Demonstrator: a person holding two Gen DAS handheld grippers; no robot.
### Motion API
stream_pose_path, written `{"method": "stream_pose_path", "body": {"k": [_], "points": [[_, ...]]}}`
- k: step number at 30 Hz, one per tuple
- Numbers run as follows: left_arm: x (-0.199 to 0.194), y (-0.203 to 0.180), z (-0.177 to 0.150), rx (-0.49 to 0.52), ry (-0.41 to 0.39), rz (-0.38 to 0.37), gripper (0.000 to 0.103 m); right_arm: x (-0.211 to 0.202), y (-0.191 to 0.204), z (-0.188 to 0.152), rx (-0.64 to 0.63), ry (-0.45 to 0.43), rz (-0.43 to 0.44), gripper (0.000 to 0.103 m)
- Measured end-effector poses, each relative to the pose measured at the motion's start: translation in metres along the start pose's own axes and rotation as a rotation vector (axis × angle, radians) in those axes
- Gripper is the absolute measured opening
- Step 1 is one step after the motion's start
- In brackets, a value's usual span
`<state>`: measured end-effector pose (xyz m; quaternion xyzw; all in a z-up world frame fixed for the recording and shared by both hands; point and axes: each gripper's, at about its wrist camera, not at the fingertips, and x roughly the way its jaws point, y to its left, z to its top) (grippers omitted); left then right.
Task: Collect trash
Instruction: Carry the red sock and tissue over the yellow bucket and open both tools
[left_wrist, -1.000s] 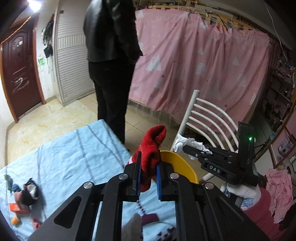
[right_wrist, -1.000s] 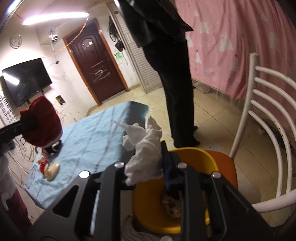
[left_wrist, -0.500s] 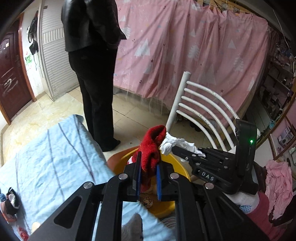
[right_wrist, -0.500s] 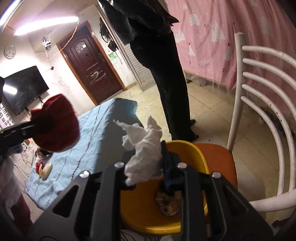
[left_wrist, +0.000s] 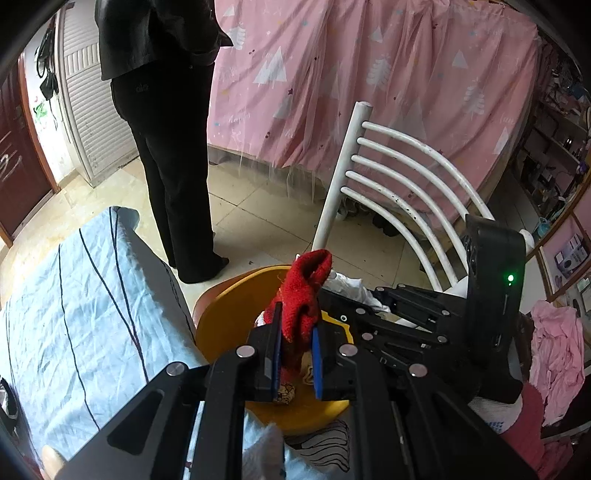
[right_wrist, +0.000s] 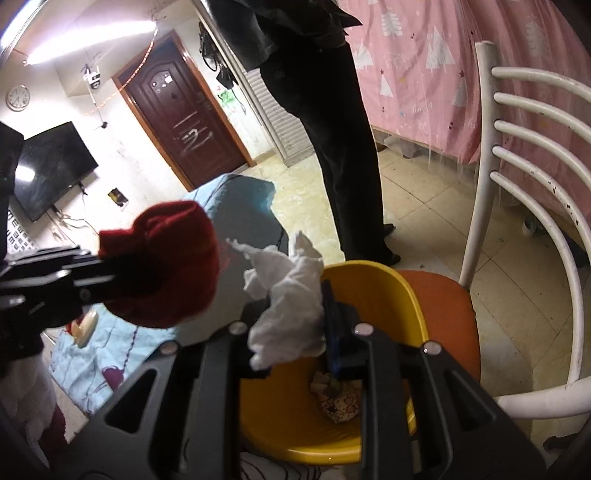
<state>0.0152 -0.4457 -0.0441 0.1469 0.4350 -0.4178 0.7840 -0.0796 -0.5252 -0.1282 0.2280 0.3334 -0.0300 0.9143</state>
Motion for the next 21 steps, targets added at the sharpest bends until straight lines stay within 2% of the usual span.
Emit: {"method": "stream_pose_path", "body": {"k": [14,21], "points": [[0.031,0.0,0.001,-0.052,0.089,-0.034,0.004,0.012,-0.007,-0.007,0.02,0.049,-0.02,0.021],[0.047,0.006,0.001,-0.09,0.113,-0.025,0.004,0.017,-0.011,-0.01,0.022,0.068,-0.021,0.025]]}}
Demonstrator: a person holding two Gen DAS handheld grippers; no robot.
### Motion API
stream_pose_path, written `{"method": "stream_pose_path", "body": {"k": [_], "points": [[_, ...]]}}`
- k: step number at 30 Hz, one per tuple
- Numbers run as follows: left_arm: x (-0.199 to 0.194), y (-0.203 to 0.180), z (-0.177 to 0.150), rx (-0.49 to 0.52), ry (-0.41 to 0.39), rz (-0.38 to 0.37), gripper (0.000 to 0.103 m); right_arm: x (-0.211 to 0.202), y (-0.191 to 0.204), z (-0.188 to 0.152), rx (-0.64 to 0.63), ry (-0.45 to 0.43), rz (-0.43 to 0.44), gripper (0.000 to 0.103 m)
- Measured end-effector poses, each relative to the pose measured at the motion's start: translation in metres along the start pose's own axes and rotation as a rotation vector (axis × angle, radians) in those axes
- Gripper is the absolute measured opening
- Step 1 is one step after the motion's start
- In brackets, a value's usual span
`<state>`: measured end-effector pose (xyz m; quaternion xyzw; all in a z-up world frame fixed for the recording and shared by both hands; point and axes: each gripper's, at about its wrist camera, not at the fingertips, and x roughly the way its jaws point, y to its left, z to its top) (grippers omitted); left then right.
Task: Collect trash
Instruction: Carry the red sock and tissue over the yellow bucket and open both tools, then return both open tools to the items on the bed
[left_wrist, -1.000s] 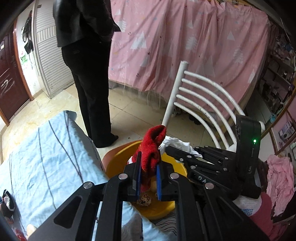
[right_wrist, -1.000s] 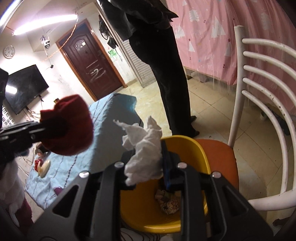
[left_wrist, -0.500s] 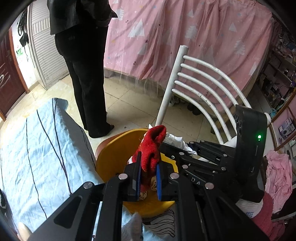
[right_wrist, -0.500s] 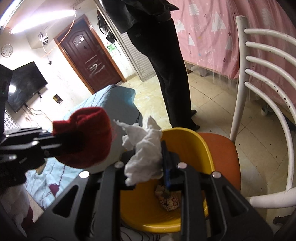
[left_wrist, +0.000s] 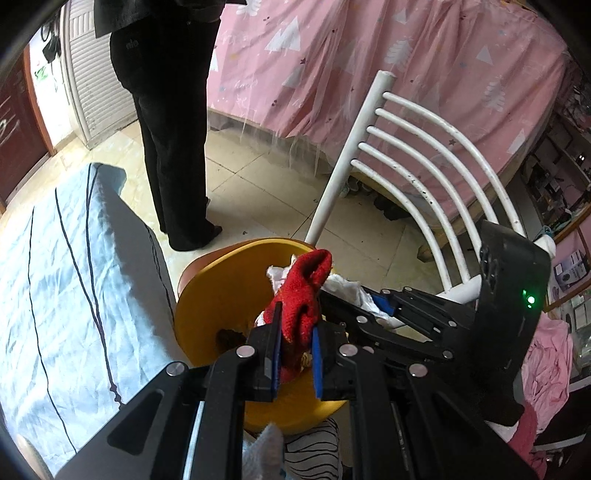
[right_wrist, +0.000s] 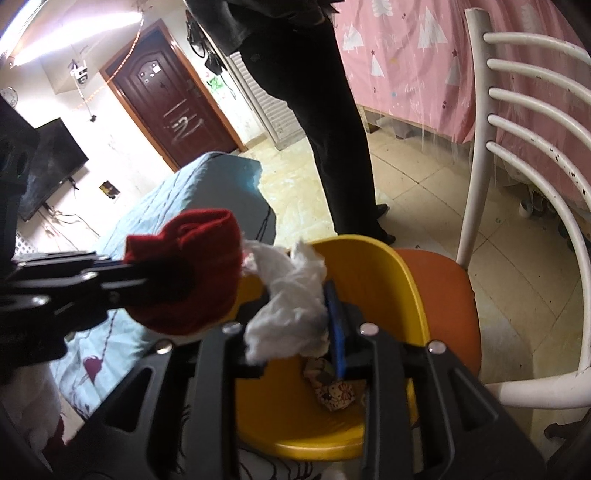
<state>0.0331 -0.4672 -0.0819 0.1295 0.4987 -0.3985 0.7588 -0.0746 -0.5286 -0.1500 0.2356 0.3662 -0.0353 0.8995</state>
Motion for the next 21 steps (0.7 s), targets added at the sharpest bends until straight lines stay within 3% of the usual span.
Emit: {"method": "stream_pose_path", "body": {"k": [5,8,10,13,21], "points": [[0.007,0.011,0.0,-0.05,0.014,-0.004,0.005,-0.001,0.003,0.0,-0.005,0.004,-0.001,0.025],[0.007,0.019,-0.001,-0.08,0.024,-0.009,0.013,-0.001,0.003,0.0,-0.006,0.006,0.0,0.025],[0.006,0.023,-0.002,-0.1,0.022,-0.015,0.035,0.0,0.004,-0.001,-0.007,0.008,0.0,0.027],[0.004,0.026,-0.002,-0.115,0.013,-0.02,0.051,0.0,0.006,-0.002,-0.013,0.007,-0.002,0.041],[-0.01,0.031,-0.006,-0.132,-0.012,-0.027,0.053,-0.003,0.017,-0.004,-0.028,0.004,0.002,0.051]]}}
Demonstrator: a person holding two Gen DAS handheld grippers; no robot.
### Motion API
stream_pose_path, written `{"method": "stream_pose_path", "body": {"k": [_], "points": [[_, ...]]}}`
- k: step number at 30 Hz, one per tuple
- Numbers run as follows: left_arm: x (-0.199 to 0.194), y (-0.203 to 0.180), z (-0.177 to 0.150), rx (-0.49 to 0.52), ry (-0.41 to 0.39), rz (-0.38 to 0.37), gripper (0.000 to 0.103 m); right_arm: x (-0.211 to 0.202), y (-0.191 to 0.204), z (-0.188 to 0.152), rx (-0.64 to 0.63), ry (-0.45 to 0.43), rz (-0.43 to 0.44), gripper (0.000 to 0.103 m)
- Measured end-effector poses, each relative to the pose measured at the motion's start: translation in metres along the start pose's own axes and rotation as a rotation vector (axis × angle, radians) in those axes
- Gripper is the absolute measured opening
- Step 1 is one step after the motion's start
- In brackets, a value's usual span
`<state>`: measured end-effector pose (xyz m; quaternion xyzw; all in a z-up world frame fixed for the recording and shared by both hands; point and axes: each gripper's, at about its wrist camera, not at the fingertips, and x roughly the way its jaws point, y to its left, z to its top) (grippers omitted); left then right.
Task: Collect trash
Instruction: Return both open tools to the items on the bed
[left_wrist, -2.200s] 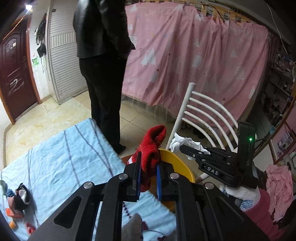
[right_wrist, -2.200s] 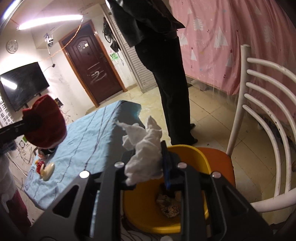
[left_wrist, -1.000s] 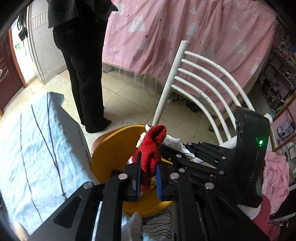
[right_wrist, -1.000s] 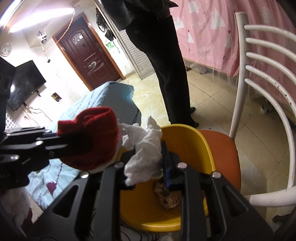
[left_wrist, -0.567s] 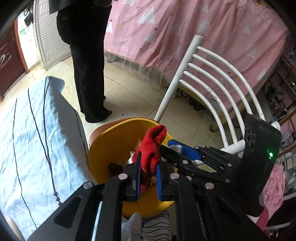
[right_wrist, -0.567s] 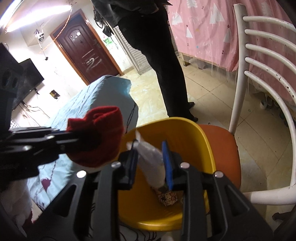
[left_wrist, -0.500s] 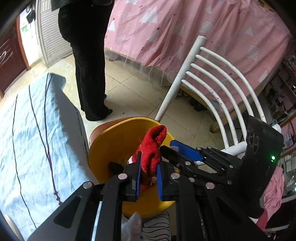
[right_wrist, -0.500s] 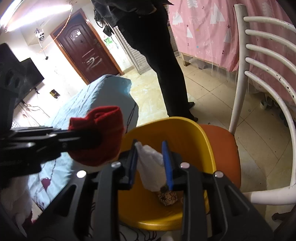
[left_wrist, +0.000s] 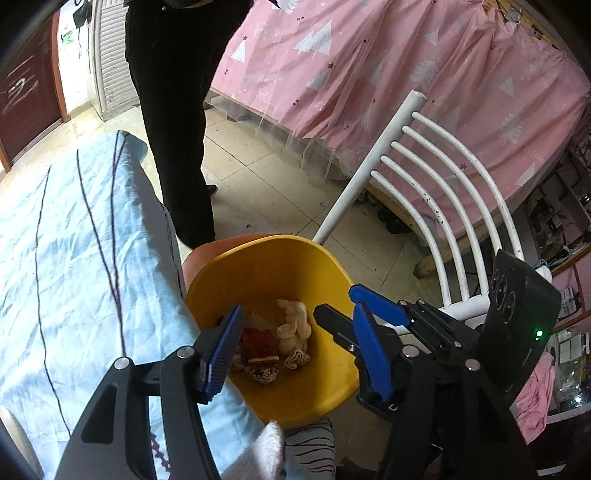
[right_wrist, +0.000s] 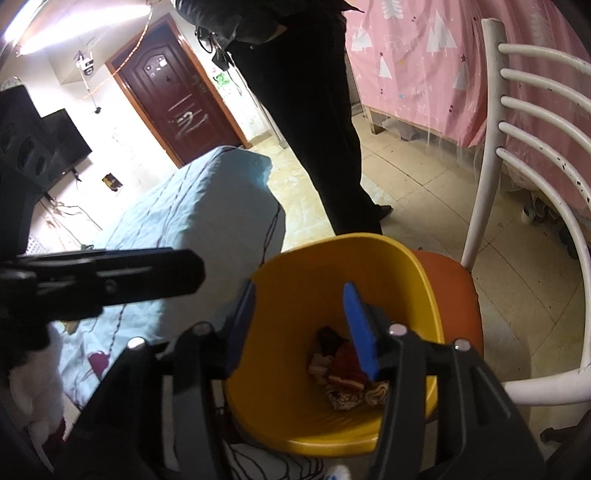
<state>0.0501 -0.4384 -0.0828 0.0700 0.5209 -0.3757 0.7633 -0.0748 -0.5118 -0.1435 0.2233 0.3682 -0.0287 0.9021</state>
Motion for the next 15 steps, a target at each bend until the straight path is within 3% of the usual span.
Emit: {"method": "stream_pose_path", "body": {"k": [10,15], "points": [[-0.024,0.017,-0.006,-0.03,-0.037,-0.004,0.057,-0.012,0.024,0.006,-0.037,-0.027,-0.012,0.074],[-0.049,0.027,-0.015,-0.043,-0.076,-0.001,0.061,-0.018,0.049,0.012,-0.093,-0.041,-0.024,0.08]]}}
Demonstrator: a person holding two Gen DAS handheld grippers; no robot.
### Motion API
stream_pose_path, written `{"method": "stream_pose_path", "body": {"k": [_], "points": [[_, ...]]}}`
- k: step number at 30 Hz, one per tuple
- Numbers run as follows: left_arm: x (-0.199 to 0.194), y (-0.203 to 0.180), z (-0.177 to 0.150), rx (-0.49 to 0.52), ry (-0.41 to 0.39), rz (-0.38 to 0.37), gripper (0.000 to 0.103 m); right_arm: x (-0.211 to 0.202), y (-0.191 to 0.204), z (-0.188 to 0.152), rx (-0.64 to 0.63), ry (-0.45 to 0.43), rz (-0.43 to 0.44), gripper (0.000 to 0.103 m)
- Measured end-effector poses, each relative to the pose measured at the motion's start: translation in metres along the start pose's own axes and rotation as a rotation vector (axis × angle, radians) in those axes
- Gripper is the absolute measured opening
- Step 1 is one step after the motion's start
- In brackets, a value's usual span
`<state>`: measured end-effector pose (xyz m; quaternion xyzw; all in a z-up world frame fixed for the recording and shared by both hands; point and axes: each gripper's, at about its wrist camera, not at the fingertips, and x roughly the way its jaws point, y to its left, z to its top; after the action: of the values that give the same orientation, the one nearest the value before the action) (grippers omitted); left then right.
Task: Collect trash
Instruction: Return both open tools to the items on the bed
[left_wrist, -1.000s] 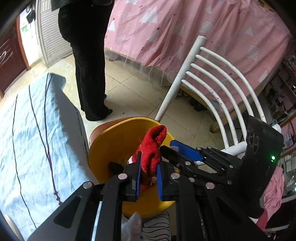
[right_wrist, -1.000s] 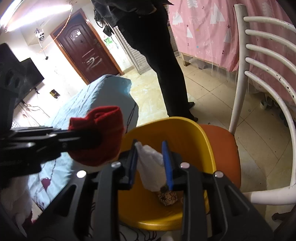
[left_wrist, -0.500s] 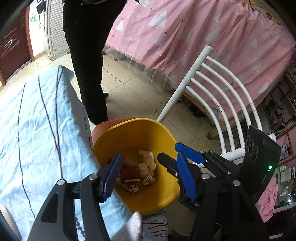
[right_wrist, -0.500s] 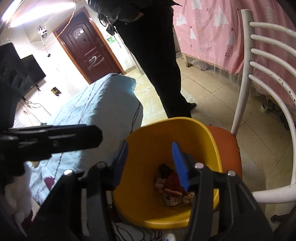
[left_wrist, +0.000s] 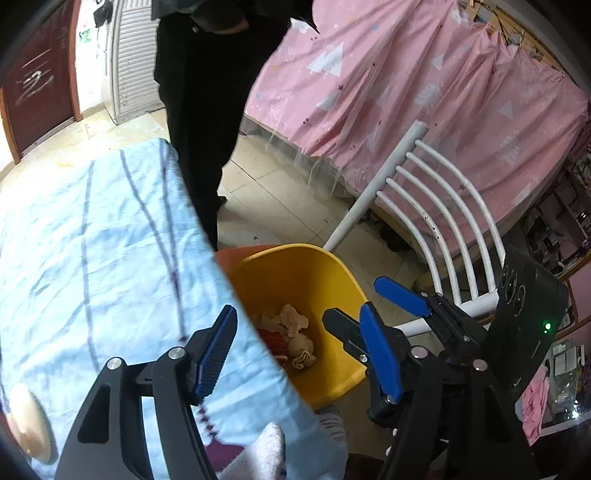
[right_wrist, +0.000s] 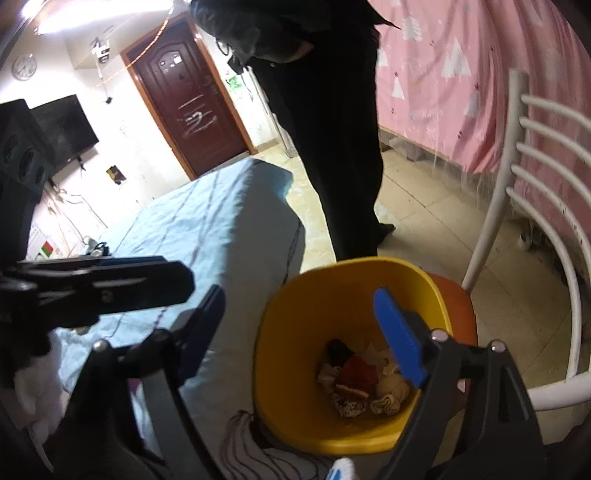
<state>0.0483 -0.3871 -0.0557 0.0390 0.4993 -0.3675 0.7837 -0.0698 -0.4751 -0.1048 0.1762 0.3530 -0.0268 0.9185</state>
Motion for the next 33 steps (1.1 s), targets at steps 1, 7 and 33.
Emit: {"method": "stream_pose_path", "body": {"k": [1,7,33], "points": [[-0.008,0.004,-0.001,0.0,-0.012,0.005,0.062,0.0,0.004,0.001,-0.01,0.001,0.0,0.08],[-0.044,0.026,-0.006,-0.013,-0.078,0.06,0.066,-0.001,0.039,0.009,-0.078,0.007,0.009,0.081],[-0.185,0.214,-0.063,-0.195,-0.265,0.342,0.072,0.036,0.237,0.029,-0.379,0.057,0.136,0.088]]}}
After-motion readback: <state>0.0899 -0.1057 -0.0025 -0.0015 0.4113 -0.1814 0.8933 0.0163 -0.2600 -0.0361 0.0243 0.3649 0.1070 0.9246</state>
